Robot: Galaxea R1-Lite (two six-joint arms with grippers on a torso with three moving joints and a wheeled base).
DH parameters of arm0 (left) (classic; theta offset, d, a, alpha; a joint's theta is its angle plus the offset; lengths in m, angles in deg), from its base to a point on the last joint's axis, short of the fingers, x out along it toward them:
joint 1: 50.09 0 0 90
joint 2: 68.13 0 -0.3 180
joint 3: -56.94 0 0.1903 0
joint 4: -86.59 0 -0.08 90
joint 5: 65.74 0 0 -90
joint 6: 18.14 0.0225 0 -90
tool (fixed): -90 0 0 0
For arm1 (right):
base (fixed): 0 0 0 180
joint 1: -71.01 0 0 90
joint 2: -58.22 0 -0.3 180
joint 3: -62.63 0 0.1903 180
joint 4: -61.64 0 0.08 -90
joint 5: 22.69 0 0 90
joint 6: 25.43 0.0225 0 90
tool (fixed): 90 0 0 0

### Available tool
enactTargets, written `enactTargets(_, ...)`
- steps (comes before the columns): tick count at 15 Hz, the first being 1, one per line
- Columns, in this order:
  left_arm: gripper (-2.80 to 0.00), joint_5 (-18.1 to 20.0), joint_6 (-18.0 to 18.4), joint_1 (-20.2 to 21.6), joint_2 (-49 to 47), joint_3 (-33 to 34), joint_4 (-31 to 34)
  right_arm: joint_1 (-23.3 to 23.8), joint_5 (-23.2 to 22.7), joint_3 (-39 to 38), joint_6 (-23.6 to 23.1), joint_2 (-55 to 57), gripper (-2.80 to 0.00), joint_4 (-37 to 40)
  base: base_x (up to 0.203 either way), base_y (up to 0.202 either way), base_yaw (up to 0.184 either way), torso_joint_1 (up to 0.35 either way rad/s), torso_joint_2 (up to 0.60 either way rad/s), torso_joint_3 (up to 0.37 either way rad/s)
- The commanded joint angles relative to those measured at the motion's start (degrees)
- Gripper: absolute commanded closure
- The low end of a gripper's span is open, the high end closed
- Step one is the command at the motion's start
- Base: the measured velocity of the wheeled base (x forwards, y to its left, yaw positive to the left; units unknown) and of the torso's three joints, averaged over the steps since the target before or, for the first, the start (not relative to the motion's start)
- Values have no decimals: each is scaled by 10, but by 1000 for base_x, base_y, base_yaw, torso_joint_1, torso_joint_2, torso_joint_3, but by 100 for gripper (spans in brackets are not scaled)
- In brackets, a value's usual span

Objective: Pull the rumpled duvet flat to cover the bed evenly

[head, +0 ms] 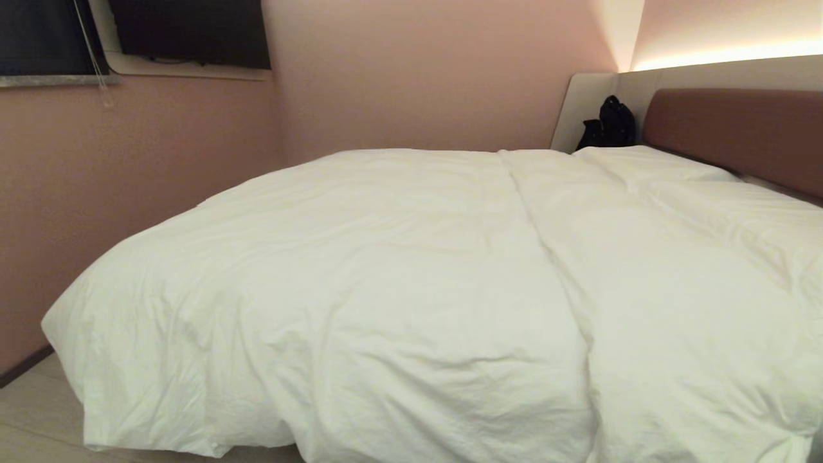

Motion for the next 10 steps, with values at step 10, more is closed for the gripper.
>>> enactTargets(10, 0, 0, 0, 0, 0, 0, 0, 0, 0, 0, 0, 0, 0, 0, 0, 195, -1, 2, 2, 3)
